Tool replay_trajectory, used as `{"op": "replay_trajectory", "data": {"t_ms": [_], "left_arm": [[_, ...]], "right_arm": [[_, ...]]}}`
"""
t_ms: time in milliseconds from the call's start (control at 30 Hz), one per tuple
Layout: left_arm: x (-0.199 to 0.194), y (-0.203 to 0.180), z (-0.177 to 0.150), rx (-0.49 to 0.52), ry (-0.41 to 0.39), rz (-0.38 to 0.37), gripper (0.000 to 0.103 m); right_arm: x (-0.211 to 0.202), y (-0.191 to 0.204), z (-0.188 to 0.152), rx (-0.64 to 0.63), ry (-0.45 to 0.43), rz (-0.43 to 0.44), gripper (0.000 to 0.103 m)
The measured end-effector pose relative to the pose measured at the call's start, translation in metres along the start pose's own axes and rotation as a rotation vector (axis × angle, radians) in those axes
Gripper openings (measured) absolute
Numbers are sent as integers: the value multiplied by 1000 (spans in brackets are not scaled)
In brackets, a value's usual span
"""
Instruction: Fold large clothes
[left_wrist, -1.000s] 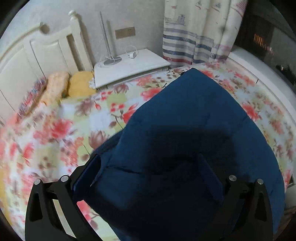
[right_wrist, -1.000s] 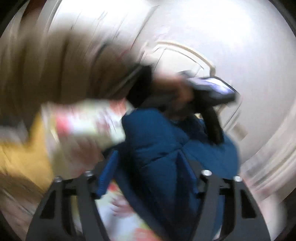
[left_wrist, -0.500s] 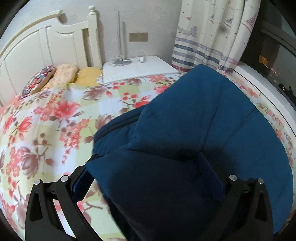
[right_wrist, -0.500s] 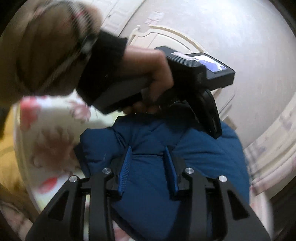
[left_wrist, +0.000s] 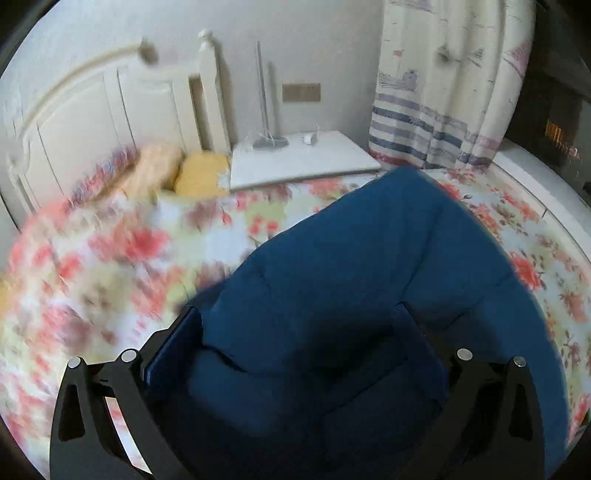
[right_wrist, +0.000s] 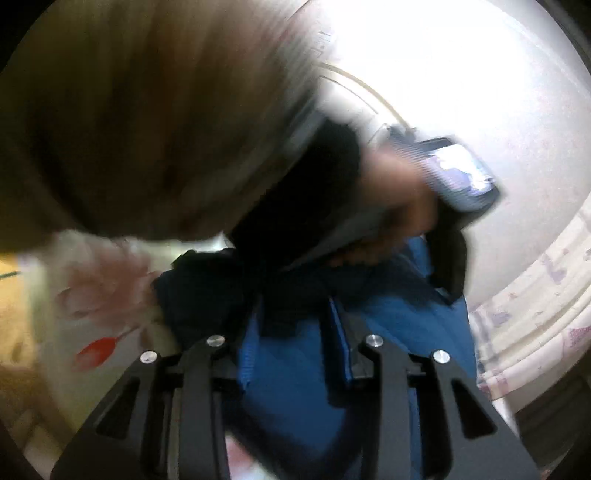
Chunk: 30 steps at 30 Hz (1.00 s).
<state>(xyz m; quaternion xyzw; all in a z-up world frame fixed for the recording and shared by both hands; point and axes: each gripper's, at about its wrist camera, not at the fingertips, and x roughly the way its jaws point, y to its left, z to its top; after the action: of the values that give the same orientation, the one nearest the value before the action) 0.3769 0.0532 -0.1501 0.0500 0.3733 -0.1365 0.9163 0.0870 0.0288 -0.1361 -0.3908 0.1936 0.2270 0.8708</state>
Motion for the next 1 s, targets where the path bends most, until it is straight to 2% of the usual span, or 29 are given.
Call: {"op": "replay_trajectory", "data": {"t_ms": [67, 133, 200, 267, 300, 333, 367, 467, 567, 633, 667, 700, 733, 800, 900, 967, 1000], "left_arm": [[-3, 20, -10, -97, -28, 14, 99], [-3, 32, -20, -153, -42, 6, 99], [-1, 42, -27, -204, -51, -9, 99], [2, 47, -29, -231, -43, -29, 99], [4, 48, -28, -238, -38, -30, 99], [5, 47, -28, -239, -36, -23, 99], [4, 46, -28, -234, -37, -11, 99], [3, 44, -29, -227, -40, 17, 99], [3, 46, -31, -239, -40, 30, 99], [4, 47, -31, -242, -40, 35, 99], [5, 47, -31, -242, -39, 41, 99], [6, 48, -31, -249, -37, 55, 99], [6, 50, -31, -259, -38, 54, 99], [12, 55, -31, -275, -12, 49, 99], [14, 59, -34, -300, -3, 13, 99], [14, 61, -35, -312, -5, 5, 99], [14, 62, -35, -316, -5, 2, 99]], "right_arm": [[-26, -37, -10, 109, -30, 152, 72], [-40, -80, -23, 228, -73, 220, 76], [-41, -132, -36, 371, -87, 192, 76], [-28, -195, -53, 545, -103, 158, 72], [-13, -225, -61, 629, -92, 149, 61], [1, -244, -66, 680, -65, 135, 44], [21, -265, -69, 729, -26, 127, 38], [84, -308, -70, 796, 54, 179, 38], [140, -315, -45, 739, 109, 202, 38], [170, -305, -31, 697, 123, 229, 38], [195, -300, -31, 667, 171, 231, 43], [230, -284, -31, 608, 315, 263, 43], [243, -278, -28, 577, 367, 280, 46], [255, -277, -23, 551, 399, 276, 47], [250, -276, -16, 474, 399, 265, 46], [236, -299, -17, 564, 340, 283, 47], [225, -317, -23, 659, 280, 291, 46]]}}
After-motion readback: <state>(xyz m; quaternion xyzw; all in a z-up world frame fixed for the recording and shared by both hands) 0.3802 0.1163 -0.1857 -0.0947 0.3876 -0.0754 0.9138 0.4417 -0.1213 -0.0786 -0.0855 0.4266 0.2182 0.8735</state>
